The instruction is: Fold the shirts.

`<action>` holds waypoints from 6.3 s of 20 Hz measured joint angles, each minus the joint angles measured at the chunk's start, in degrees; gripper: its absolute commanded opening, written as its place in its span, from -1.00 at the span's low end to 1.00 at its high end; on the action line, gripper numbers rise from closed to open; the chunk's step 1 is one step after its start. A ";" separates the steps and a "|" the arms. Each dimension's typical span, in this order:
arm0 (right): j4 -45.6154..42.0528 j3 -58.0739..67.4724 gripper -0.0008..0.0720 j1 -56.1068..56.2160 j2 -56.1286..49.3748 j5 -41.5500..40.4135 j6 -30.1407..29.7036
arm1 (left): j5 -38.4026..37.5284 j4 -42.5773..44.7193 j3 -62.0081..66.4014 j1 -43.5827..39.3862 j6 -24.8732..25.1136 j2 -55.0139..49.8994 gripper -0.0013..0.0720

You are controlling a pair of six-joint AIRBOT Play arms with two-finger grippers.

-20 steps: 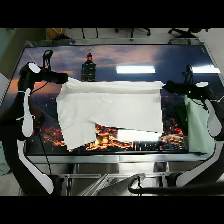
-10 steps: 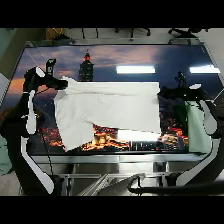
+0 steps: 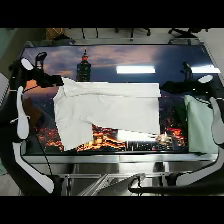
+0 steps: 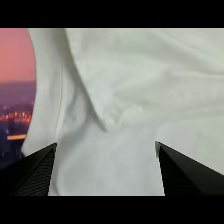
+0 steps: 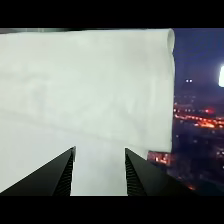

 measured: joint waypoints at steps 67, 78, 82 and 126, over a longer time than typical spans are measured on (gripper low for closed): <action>-0.92 -14.91 -0.88 5.05 0.61 -15.89 2.19 | 16.41 -18.91 -41.66 3.10 2.36 24.76 -0.92; -4.63 -6.34 0.47 0.50 -2.32 -9.31 -0.37 | 6.10 -18.84 -25.99 4.72 0.92 13.53 0.97; -4.33 -4.74 0.47 -0.85 -5.51 -6.84 -0.33 | 1.29 -18.88 -24.59 5.60 0.13 16.52 0.78; 24.11 2.29 -0.92 23.67 10.27 8.26 -2.12 | -6.84 -28.35 2.16 -14.08 -0.87 22.80 -0.93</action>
